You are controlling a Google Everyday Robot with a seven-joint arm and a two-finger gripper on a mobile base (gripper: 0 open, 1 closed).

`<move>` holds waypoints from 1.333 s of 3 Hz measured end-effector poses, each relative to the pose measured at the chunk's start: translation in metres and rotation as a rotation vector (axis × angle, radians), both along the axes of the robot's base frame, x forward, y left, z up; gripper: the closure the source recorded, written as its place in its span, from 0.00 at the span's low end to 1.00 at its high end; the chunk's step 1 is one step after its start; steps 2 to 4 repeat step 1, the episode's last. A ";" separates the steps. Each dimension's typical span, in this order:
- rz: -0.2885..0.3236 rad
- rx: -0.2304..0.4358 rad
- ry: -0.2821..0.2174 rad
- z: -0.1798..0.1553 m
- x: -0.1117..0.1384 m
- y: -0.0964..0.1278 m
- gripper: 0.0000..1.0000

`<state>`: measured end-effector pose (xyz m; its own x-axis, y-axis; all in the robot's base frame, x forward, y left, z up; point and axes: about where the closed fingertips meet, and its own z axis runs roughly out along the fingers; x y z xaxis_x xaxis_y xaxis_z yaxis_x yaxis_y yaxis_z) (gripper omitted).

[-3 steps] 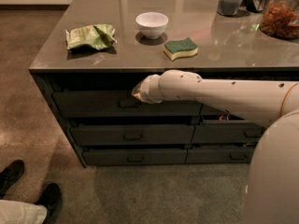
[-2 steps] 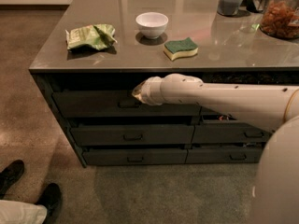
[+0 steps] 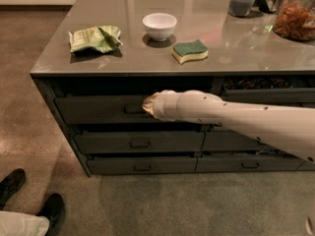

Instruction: Close top drawer

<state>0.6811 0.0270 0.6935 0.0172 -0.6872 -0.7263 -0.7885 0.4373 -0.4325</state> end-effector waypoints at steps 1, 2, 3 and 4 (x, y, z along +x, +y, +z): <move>0.021 -0.004 -0.014 0.002 -0.017 -0.005 1.00; 0.021 -0.004 -0.014 0.002 -0.017 -0.005 1.00; 0.021 -0.004 -0.014 0.002 -0.017 -0.005 1.00; 0.021 -0.004 -0.014 0.002 -0.017 -0.005 1.00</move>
Offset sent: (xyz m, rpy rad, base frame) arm 0.0000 0.0000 0.0000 0.0000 0.0000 0.0000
